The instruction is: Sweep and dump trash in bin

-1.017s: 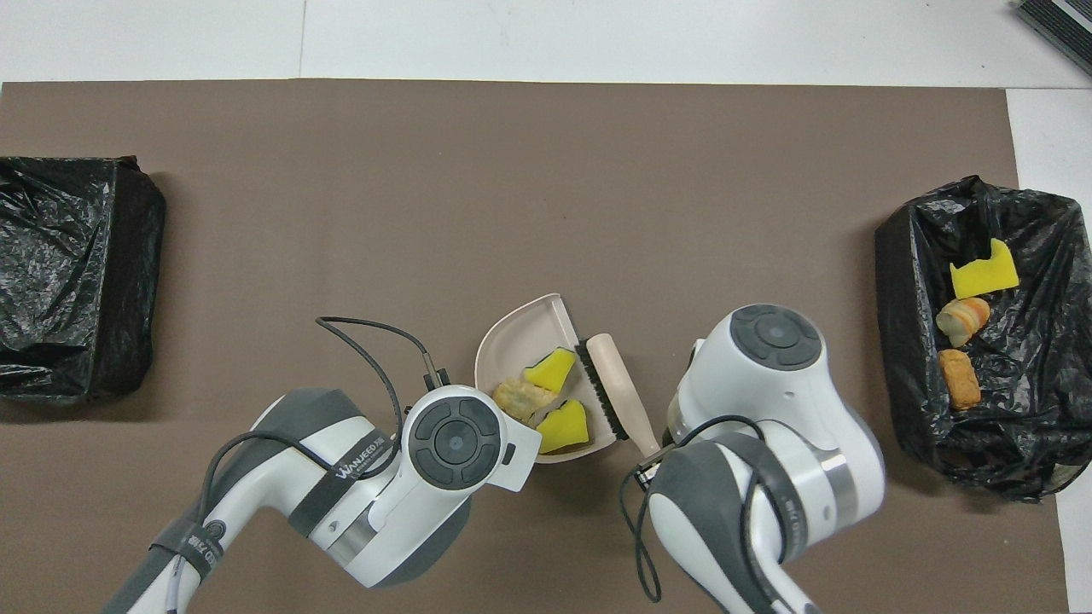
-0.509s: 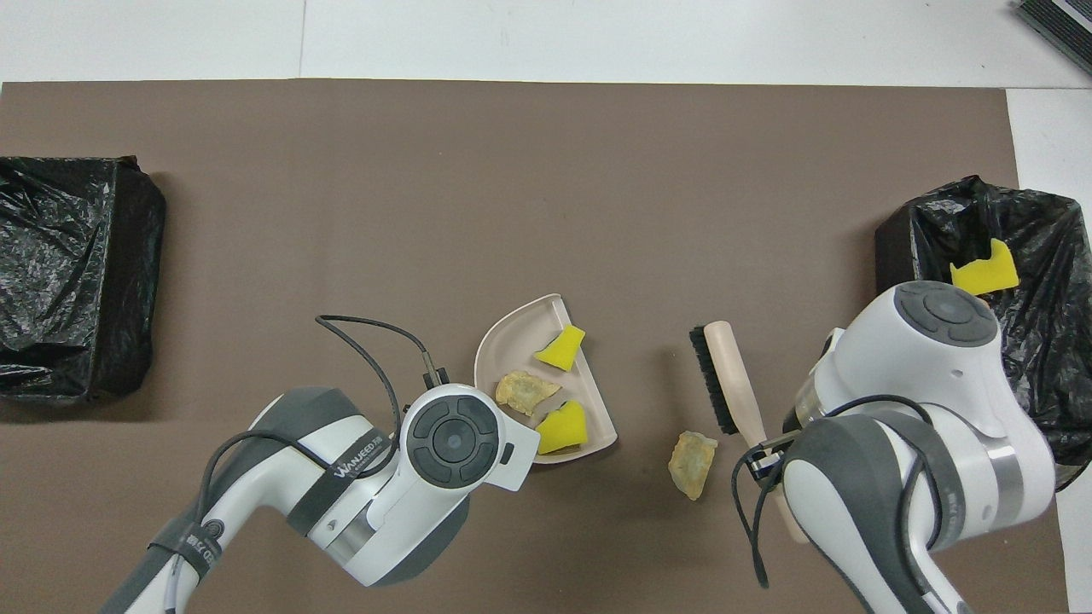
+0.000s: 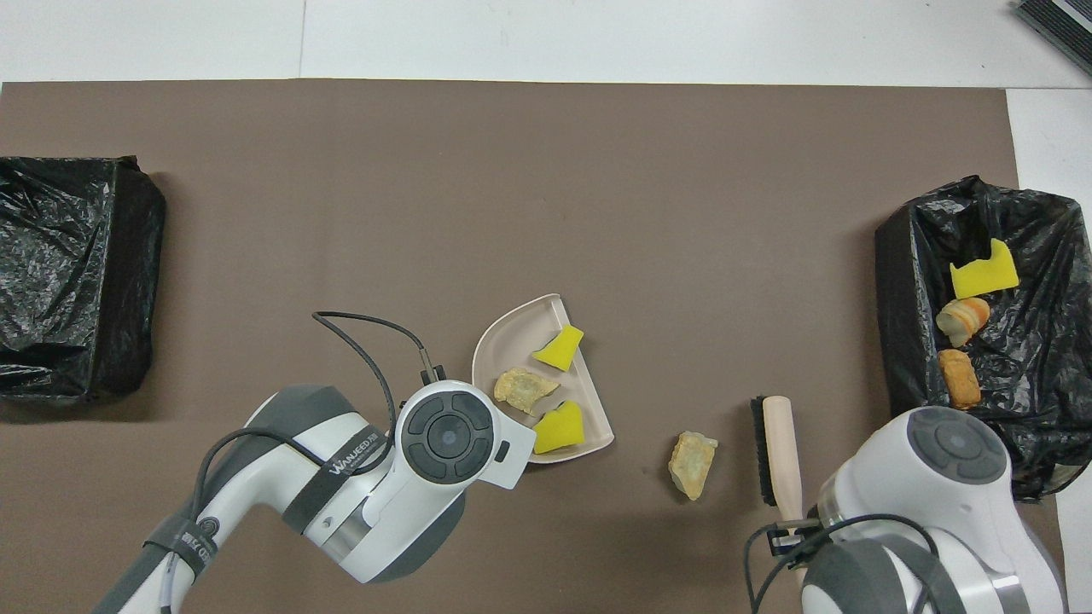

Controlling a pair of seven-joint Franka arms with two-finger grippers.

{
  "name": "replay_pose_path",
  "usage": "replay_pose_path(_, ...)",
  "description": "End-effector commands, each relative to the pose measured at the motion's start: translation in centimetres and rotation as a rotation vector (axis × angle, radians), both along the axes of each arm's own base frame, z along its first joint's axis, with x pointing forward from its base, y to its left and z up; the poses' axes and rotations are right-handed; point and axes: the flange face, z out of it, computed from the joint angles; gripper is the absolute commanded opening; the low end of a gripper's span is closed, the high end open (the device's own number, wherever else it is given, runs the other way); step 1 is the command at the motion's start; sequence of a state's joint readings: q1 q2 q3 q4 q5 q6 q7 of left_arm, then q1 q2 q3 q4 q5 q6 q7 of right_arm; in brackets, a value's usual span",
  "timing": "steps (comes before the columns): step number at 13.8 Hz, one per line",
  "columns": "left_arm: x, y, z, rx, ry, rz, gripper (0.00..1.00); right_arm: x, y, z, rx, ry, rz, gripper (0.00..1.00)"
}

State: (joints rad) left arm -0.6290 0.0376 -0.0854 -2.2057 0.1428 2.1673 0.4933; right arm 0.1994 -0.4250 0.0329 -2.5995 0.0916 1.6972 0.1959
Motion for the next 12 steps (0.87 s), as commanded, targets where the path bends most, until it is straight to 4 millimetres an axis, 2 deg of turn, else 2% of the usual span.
replay_pose_path(1, -0.2, 0.9, -0.3, 0.006, 0.018, -0.023, 0.0, -2.8, 4.5, -1.1, -0.106, -0.052, -0.055, 0.0)
replay_pose_path(4, -0.8, 0.7, -0.2, 0.02, 0.034, -0.079, 0.0, -2.2, 7.2, -3.0, -0.111, -0.07, -0.161, 0.0)
replay_pose_path(6, -1.2, 0.8, -0.2, 0.039, 0.053, -0.111, 0.0, -1.7, 10.7, -5.1, -0.152, -0.075, -0.171, 0.0)
replay_pose_path(8, -2.3, 0.3, 0.0, 0.058, 0.073, -0.156, 0.0, 1.9, 13.1, -4.8, -0.158, -0.081, -0.192, 0.0)
replay_pose_path(10, -3.8, -0.2, 0.1, 0.071, 0.084, -0.182, 0.0, 5.5, 16.0, -5.6, -0.158, -0.076, -0.191, 0.0)
replay_pose_path(12, -4.4, -0.3, 0.3, 0.087, 0.097, -0.187, 0.0, 7.2, 19.0, -6.6, -0.157, -0.078, -0.182, 0.0)
